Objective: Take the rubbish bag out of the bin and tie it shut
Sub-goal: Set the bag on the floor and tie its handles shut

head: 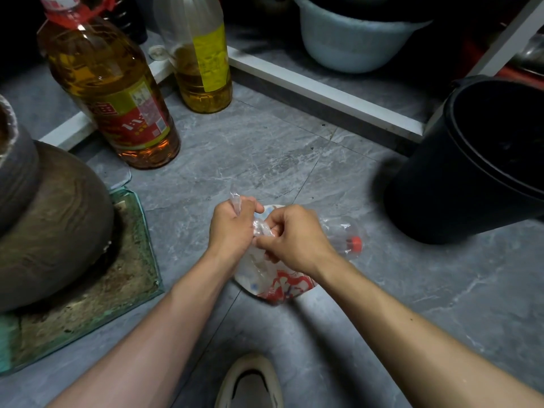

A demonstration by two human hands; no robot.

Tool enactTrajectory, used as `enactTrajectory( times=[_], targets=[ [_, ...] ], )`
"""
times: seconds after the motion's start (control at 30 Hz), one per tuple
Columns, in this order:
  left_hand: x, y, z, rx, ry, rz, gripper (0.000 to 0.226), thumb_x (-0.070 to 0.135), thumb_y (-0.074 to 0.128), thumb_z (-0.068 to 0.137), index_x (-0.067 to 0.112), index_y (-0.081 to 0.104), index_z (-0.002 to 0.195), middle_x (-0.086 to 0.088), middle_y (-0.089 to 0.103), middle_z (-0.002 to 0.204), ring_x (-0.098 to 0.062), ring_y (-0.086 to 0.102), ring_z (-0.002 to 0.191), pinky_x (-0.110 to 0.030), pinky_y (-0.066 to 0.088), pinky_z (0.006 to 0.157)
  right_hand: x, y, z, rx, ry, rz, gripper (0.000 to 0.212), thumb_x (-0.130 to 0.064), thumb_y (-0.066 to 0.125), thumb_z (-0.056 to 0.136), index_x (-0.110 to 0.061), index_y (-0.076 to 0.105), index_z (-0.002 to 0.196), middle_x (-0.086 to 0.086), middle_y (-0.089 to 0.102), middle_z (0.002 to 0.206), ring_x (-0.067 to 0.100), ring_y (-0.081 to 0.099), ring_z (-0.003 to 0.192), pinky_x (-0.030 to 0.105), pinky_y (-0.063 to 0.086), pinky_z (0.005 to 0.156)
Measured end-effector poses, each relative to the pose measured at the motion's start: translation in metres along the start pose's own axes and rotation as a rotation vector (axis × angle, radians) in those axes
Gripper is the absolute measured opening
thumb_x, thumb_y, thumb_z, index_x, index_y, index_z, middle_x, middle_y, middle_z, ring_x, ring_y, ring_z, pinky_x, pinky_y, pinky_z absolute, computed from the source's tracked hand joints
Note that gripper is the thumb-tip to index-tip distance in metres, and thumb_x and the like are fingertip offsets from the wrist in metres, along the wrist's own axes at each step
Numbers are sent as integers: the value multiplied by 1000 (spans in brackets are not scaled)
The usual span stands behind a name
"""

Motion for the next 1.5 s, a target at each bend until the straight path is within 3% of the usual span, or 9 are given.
enactTrajectory(
  times=[0.13,0.33,0.47,0.63,0.9,1.03,1.23,1.4,1.5],
  targets=[
    [2,-2,-4,-57,121,133,30,31,53,95,23,69,70,9,58,46,-13,52,48,-29,40,54,4,-4,5,86,-2,-75,24,-28,78,73,-14,60,65,7,69,62,27,71,62,44,60,64],
    [7,3,-10,-86,217,164,23,40,60,88,30,67,69,11,70,64,-8,66,63,-31,51,65,0,-6,4,178,-23,-59,25,-24,73,79,-15,56,63,4,64,57,21,69,54,34,58,55],
    [4,1,-7,-2,148,115,19,41,61,82,30,65,68,8,64,52,-15,62,53,-40,53,57,3,-10,4,110,97,236,14,-6,76,78,-16,67,82,-7,57,49,10,64,48,24,48,53],
    [6,4,-9,2,82,-42,19,34,65,84,24,67,68,-8,70,65,-27,67,64,-48,58,67,-5,-20,-2,18,200,721,17,10,69,80,-5,67,86,7,68,64,12,64,53,17,44,48],
    [11,7,-10,-55,-25,-207,17,9,62,92,8,64,75,-4,64,56,-10,60,47,-21,48,43,5,-9,-4,-65,324,855,26,10,74,78,-5,61,95,16,73,77,22,73,65,18,51,49],
    [7,3,-7,-115,39,-165,16,14,63,92,4,64,80,-13,67,70,-17,62,59,-27,51,53,3,-8,2,-105,351,812,39,12,75,77,1,60,111,20,74,83,22,73,62,19,52,45],
    [11,-8,-9,-213,155,-47,11,7,65,90,0,68,82,3,68,59,-6,61,52,-19,47,51,1,-6,16,-179,322,504,40,16,74,76,13,57,112,24,68,77,24,70,57,22,54,45],
    [11,-10,-8,-239,200,-4,2,5,72,83,7,72,83,1,73,71,-7,67,67,-20,50,63,5,-6,24,-127,197,154,19,7,76,76,10,65,92,23,73,75,30,74,62,39,63,61],
    [10,-12,-8,-216,207,7,3,8,74,80,9,73,83,-3,75,79,-14,70,72,-28,54,66,7,-5,21,-121,115,43,18,-12,78,79,1,66,80,14,73,63,18,71,51,26,57,51]
  ],
)
Point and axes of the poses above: each hand's wrist, its own z-axis towards the middle knuckle, its own y-axis out of the palm, x = y × z, the point moved 3 cm from there along z, towards the middle knuckle
